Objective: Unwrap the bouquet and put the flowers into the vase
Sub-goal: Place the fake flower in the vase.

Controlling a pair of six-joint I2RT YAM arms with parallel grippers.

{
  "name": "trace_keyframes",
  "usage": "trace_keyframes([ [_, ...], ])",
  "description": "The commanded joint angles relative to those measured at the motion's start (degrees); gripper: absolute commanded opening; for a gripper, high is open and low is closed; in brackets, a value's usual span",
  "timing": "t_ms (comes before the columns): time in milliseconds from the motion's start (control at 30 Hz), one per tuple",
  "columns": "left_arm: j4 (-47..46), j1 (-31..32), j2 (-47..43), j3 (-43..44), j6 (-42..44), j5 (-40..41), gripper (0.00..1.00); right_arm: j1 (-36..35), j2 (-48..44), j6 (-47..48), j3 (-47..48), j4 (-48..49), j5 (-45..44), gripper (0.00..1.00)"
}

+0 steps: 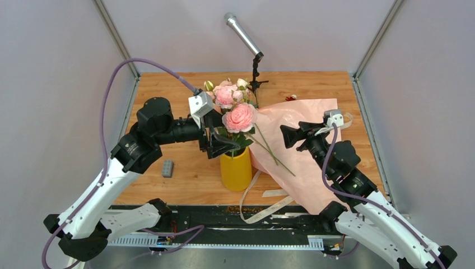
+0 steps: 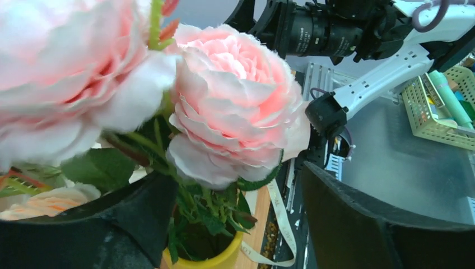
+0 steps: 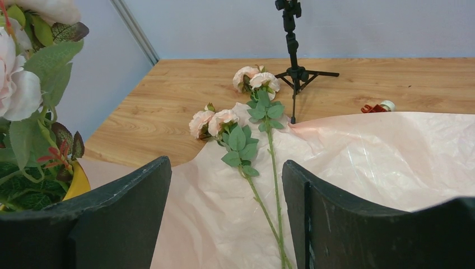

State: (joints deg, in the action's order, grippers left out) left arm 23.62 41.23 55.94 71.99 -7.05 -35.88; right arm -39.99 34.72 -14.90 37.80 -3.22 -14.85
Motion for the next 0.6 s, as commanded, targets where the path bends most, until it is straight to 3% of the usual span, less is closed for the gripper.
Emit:
trace_keyframes([
  [0,8.22,0.3,-1.06,8.27,4.15,1.4,0.89,0.0,-1.61,-0.89,0.51,0.93,0.25,0.73],
  [233,21.98,0.2,1.99,19.88,10.84,5.45,0.95,0.0,-2.14,-0.76,1.09,0.23,0.6,0.73],
  [467,26.99,0.17,4.73,26.3,13.12,10.61,0.96,0.04,-2.47,-0.68,1.39,-0.92,0.54,0.73],
  [567,26.29,0.1,5.4,28.22,12.15,18.77,0.98,-0.06,-3.0,-0.36,1.5,-1.55,0.31,0.74],
])
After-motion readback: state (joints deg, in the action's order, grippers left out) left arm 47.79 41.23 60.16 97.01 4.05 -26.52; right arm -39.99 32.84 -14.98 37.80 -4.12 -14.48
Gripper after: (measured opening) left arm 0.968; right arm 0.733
